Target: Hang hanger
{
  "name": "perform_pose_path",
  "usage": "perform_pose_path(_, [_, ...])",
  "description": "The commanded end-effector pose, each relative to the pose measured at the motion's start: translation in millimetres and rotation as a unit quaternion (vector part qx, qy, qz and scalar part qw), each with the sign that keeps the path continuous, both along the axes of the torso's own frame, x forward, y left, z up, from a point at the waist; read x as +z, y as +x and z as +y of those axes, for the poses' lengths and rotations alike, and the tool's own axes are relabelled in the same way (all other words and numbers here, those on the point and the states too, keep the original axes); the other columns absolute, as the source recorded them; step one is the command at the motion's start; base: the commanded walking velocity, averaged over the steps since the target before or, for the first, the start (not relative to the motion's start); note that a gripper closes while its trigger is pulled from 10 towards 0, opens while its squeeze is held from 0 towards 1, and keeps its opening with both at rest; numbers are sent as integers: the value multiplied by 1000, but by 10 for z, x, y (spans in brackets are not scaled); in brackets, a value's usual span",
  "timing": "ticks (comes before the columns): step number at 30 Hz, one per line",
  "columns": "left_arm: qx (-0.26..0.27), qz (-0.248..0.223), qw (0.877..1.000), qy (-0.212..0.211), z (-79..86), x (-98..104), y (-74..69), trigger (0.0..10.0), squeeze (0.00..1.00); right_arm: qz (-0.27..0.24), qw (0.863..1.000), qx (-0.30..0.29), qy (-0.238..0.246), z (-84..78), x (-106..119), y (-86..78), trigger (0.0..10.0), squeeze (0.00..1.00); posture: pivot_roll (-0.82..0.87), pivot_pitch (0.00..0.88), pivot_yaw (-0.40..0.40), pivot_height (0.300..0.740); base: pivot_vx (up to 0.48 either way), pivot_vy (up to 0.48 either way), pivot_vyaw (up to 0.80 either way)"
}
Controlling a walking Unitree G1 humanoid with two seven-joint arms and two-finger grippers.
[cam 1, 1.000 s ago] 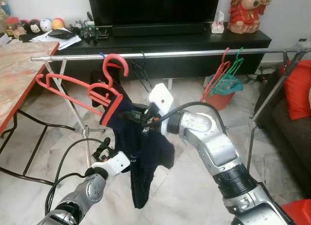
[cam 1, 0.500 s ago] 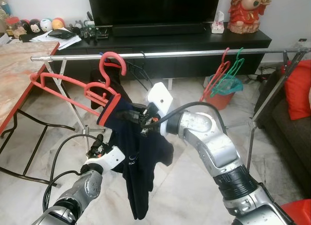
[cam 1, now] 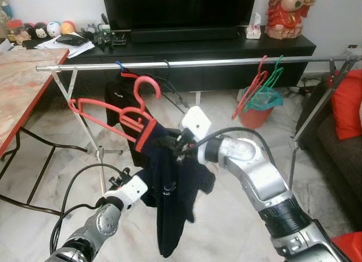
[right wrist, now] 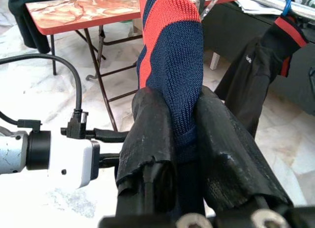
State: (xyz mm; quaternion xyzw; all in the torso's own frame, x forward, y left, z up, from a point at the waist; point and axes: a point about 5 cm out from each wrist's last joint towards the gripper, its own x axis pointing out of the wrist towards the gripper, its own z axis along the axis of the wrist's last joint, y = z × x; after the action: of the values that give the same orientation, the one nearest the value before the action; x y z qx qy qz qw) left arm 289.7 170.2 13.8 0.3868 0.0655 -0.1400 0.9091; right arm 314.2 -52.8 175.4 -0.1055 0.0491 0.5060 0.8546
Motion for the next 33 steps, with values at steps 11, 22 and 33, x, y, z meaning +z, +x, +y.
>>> perform_pose_path(11, [91, 47, 989, -106, 201, -52, -31, 0, 0, -43, 982, -133, -130, -539, -201, 202, 10000, 0, -66, 0, 55, 740, 0, 0, 0])
perform_pose_path(22, [129, 92, 972, -172, 251, -98, -32, 0, 0, -25, 969, -69, -235, -967, -587, 28, 10000, 0, -65, 0, 58, 740, 0, 0, 0])
perform_pose_path(33, [98, 137, 969, -178, 146, -184, -87, 0, 0, -38, 999, -24, -31, -838, -328, -61, 10000, 0, -64, 0, 60, 740, 0, 0, 0])
